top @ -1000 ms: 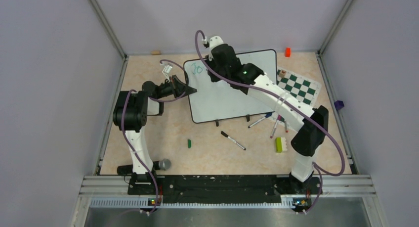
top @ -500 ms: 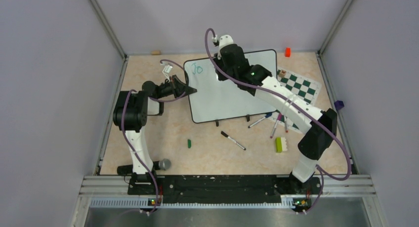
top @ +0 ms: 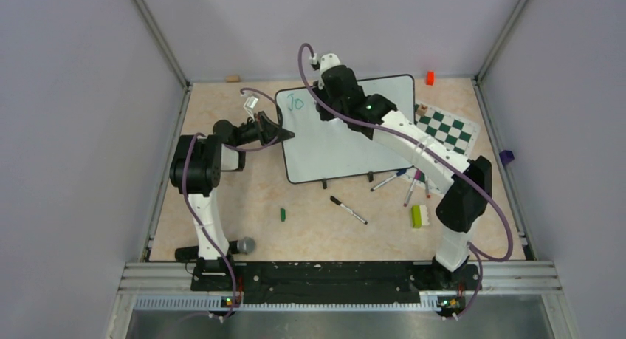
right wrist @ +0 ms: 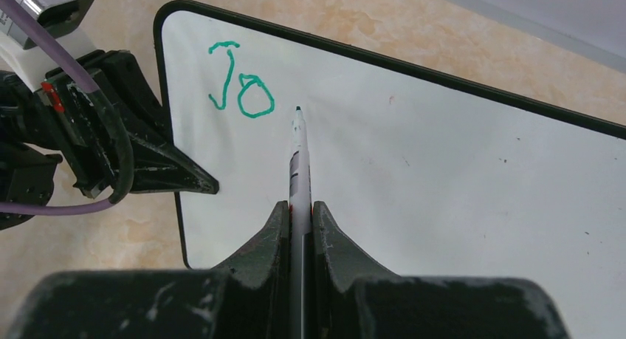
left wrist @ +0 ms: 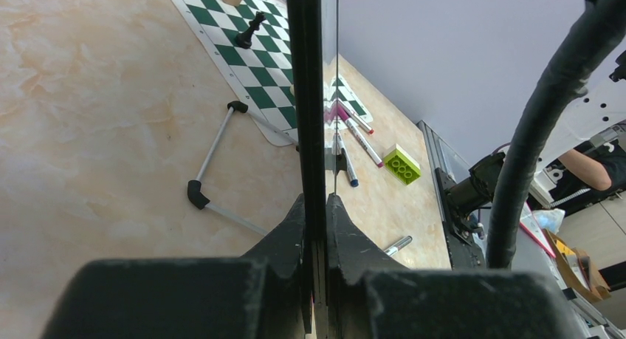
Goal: Write a sentence on the whiteboard
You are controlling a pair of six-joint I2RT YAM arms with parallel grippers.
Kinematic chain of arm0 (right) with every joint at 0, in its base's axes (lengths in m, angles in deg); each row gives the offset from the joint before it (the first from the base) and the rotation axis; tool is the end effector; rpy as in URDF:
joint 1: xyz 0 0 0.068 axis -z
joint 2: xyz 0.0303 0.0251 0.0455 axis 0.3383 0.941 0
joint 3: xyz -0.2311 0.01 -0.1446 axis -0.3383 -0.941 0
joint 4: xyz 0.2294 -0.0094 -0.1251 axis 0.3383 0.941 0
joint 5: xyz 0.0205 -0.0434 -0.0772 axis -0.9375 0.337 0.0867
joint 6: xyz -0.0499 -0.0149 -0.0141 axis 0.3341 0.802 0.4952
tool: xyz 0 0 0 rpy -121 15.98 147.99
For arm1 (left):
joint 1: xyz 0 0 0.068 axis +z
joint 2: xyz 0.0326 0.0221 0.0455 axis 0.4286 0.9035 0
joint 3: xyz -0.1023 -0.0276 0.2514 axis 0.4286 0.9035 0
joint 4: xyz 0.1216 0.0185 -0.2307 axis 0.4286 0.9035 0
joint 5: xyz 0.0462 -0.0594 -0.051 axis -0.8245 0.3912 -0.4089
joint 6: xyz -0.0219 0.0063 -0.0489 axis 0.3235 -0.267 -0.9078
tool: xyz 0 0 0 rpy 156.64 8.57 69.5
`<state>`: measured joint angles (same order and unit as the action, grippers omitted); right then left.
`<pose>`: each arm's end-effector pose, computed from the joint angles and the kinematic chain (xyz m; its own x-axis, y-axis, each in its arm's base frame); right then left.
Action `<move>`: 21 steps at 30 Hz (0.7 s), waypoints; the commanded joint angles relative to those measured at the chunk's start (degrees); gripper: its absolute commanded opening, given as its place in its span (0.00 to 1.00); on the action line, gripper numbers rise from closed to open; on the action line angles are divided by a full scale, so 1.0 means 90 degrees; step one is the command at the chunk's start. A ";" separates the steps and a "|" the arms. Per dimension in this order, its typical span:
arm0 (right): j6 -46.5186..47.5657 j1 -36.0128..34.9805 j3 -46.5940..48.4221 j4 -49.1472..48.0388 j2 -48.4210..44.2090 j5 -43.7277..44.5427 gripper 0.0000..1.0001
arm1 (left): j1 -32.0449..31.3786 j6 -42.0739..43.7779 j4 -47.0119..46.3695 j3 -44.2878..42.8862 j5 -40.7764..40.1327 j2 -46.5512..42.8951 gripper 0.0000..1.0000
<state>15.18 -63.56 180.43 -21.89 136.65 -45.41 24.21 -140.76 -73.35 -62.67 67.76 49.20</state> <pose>0.3100 0.2844 0.3785 -0.4287 -0.2009 -0.8808 -0.4467 0.8946 0.0133 0.3882 -0.0420 0.1682 -0.5843 -0.2286 -0.7786 0.7742 0.1307 -0.6193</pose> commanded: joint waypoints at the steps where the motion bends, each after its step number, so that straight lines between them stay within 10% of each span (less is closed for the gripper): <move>1: -0.0016 0.0032 0.0480 -0.0124 0.0120 -0.0265 0.00 | -0.0212 0.0619 -0.0589 0.0013 0.1074 0.0196 0.00; 21: -0.0007 0.0032 0.0863 0.0138 0.0617 0.0099 0.00 | -0.0212 0.0658 -0.0590 0.0051 0.1064 0.0168 0.00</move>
<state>15.15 -63.59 185.33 -20.54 141.62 -46.74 24.15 -140.83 -73.02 -62.73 67.74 49.24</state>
